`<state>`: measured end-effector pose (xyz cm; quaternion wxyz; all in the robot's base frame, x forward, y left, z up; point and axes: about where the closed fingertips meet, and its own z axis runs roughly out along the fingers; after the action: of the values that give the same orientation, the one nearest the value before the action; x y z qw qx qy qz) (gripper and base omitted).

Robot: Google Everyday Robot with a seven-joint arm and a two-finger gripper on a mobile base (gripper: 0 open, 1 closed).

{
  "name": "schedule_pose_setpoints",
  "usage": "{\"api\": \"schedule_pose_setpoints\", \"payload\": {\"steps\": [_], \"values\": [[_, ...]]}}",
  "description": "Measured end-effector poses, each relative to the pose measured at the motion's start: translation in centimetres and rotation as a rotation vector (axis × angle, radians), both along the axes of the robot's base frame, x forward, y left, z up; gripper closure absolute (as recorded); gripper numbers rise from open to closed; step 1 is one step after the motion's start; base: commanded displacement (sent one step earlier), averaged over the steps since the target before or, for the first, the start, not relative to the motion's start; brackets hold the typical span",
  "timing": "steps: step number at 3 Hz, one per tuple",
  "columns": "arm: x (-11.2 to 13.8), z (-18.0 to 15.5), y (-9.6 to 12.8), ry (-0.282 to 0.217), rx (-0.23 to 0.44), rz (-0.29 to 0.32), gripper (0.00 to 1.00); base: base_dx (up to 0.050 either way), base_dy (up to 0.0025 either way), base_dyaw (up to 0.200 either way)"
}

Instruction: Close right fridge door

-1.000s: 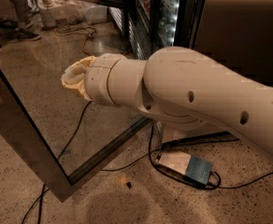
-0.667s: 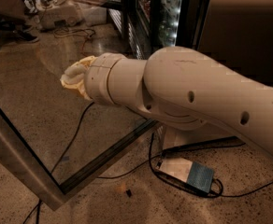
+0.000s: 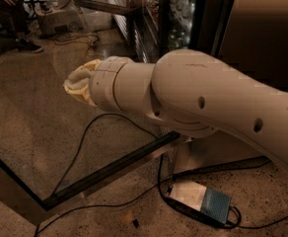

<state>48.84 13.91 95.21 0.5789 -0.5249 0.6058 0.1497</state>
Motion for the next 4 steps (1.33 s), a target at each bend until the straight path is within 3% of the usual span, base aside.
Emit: {"api": "schedule_pose_setpoints", "payload": {"steps": [3, 4], "values": [[0.0, 0.0, 0.0, 0.0, 0.0, 0.0, 1.0, 0.049, -0.00001, 0.0], [0.0, 0.0, 0.0, 0.0, 0.0, 0.0, 1.0, -0.04, 0.00236, -0.116]]}}
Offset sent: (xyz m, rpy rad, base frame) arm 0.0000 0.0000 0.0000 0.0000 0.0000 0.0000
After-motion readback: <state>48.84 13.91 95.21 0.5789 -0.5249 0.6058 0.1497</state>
